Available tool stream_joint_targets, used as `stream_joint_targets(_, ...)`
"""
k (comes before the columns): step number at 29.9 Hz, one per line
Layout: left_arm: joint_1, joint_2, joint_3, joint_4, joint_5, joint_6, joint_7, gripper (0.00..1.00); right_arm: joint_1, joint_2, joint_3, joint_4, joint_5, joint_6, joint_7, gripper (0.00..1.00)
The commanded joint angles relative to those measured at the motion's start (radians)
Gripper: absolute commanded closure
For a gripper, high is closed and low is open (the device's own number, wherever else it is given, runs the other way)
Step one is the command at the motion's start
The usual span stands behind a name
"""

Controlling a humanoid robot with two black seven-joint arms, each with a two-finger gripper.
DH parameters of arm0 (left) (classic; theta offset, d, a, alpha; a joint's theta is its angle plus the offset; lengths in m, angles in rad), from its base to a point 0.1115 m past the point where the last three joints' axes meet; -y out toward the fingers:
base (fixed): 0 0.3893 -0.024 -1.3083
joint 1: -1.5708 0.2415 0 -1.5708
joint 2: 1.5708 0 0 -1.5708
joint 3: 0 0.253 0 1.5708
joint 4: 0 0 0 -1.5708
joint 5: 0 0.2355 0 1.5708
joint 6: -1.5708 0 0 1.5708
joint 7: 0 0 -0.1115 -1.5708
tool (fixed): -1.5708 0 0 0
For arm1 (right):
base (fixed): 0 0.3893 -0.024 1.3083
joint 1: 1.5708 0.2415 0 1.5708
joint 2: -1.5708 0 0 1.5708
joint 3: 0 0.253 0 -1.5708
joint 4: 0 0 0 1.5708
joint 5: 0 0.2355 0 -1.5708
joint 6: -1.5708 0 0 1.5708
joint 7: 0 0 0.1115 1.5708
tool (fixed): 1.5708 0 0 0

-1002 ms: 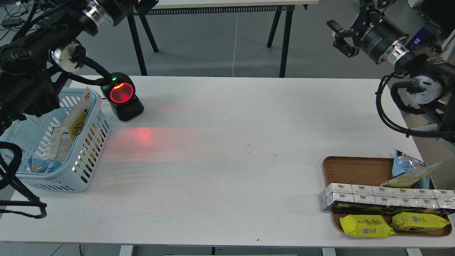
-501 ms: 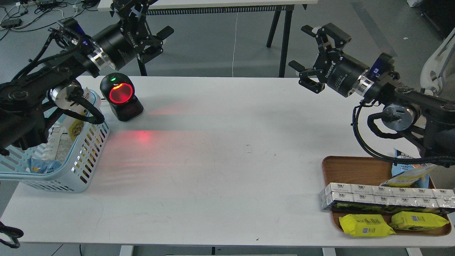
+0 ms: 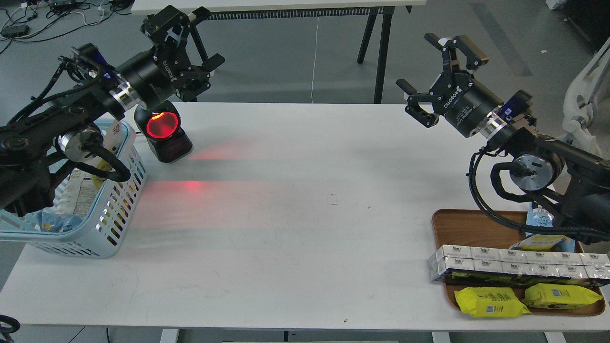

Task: Scan snack and place in basket

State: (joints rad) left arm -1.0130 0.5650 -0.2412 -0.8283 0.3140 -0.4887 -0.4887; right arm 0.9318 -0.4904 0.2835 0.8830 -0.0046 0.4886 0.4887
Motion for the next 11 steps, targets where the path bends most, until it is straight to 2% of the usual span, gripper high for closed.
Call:
stream_joint_targets(1,0.001,0.000,-0.015,-0.002,-0.001,0.000,0.000,0.02,-0.004,0.007,0.000,0.001,0.000,0.000,0.000,0.01)
stream_joint_targets(8,0.001,0.000,-0.026,-0.002,-0.001,0.000,0.000,0.02,-0.011,0.001,-0.020,0.051,-0.008,0.000,0.000,0.01)
stream_joint_targets(11,0.002,0.000,-0.026,-0.002,0.000,0.000,0.000,0.02,0.001,0.007,-0.038,0.057,-0.093,0.000,0.000,0.01)
